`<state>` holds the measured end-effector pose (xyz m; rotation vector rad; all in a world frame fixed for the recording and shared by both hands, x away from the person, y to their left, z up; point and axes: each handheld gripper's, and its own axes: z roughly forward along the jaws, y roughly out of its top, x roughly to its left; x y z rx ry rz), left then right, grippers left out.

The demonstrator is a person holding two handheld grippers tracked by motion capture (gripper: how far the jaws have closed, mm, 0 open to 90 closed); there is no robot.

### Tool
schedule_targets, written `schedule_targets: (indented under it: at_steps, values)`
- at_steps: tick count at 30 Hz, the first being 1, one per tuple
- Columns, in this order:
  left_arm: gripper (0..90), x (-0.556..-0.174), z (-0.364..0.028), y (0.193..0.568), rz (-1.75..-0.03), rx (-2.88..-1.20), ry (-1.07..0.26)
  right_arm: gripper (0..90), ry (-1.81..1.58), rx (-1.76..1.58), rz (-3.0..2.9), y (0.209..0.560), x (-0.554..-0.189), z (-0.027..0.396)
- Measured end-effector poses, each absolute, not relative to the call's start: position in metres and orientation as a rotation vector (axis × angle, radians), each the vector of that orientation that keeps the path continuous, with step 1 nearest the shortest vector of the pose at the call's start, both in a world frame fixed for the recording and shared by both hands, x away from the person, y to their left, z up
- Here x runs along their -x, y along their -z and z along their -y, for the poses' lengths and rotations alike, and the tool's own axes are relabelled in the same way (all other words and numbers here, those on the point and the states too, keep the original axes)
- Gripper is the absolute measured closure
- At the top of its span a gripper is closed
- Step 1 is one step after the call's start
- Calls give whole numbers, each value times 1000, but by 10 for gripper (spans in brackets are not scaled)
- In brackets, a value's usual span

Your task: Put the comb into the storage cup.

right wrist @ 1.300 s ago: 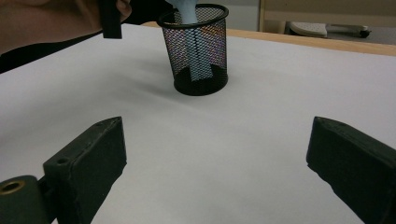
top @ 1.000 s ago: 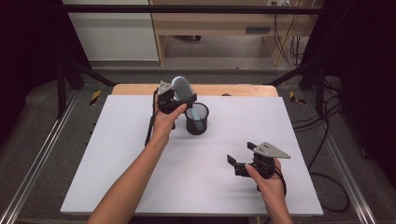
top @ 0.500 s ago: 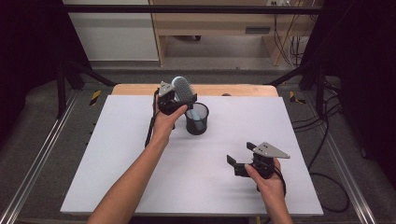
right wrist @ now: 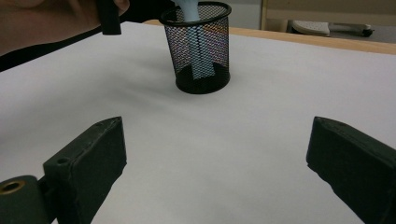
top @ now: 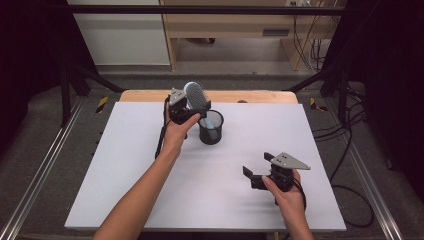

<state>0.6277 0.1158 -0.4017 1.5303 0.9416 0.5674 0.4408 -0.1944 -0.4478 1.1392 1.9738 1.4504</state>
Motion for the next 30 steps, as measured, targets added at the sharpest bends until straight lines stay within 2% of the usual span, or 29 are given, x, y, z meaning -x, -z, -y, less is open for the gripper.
schedule_targets:
  at_steps: [30]
  values:
    - [19, -598, -123, 404, -904, -1574, -624, 52, -1443, -1136, -1971, 447, -440, 195]
